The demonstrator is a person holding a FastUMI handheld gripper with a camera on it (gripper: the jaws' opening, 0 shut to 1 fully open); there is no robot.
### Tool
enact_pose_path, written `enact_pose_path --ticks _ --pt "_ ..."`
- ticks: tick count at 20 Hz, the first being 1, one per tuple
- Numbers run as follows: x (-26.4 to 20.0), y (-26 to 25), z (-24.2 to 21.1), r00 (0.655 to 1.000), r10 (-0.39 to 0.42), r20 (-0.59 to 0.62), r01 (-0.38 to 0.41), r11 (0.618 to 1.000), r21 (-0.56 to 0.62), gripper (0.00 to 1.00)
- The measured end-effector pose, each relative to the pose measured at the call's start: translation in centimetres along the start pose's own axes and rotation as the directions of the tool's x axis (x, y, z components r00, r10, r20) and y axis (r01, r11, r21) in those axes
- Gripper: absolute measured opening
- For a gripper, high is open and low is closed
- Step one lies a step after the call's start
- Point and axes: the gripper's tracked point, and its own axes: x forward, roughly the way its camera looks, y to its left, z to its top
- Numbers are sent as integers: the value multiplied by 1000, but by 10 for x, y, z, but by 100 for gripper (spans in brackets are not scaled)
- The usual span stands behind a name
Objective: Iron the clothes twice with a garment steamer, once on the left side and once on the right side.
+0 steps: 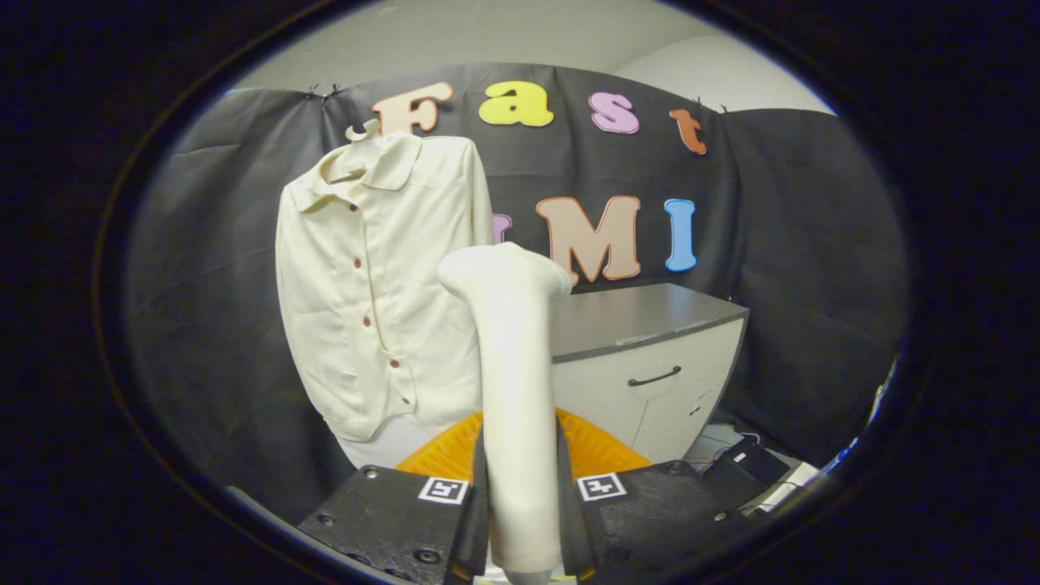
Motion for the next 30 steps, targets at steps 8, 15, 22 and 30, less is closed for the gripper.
enact_pose_path --ticks 8,15,22,30 --pt "-23 91 0 995 61 79 -57 997 -54 35" --pt "-17 150 -5 984 167 61 -162 983 -82 35" --pt "0 197 25 958 251 140 -233 964 -131 35" --pt "25 244 34 928 332 169 -300 935 -189 34"
